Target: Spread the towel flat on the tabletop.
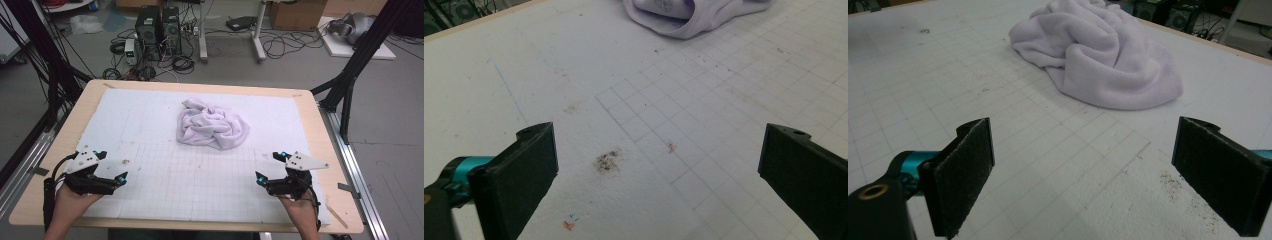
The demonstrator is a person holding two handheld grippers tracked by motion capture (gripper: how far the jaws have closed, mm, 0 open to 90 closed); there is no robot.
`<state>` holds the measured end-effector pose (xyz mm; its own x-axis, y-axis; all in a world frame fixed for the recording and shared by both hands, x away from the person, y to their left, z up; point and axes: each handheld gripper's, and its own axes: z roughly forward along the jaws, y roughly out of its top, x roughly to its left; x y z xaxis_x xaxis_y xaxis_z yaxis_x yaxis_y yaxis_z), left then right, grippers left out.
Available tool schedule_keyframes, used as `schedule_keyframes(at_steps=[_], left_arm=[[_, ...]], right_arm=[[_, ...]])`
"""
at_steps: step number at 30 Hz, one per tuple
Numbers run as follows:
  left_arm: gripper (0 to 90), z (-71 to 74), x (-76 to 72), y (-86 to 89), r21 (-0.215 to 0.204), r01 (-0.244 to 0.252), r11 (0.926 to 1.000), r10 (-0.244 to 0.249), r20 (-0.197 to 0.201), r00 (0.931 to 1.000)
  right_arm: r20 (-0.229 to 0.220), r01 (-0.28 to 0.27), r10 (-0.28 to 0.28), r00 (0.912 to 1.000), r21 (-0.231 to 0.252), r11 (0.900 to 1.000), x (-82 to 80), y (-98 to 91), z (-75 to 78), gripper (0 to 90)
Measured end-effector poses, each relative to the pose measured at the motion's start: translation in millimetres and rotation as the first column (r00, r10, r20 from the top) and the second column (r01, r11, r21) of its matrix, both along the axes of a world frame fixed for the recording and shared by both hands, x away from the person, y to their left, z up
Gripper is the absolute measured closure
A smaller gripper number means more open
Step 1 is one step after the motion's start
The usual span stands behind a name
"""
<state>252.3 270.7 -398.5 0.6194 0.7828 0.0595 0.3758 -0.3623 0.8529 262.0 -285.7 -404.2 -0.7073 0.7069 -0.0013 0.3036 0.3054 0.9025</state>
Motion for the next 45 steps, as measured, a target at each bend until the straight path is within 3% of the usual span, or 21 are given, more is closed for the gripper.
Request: schedule_keyframes(at_steps=[28, 45], left_arm=[[3.0, -1.9, 0.4, -0.9, 0.003, 0.001, 1.0, -0.001, -0.001, 1.0], [3.0, -1.0, 1.4, -2.7, -0.011, -0.005, 0.9999, 0.005, -0.001, 1.0]], right_arm=[[0.013, -0.004, 0.004, 0.9999, 0.008, 1.0, -1.8, 1.8, 0.5, 9.1], [-0.009, -0.035, 0.035, 0.9993, 0.026, 0.999, 18.3, 7.7, 9.1, 9.1]])
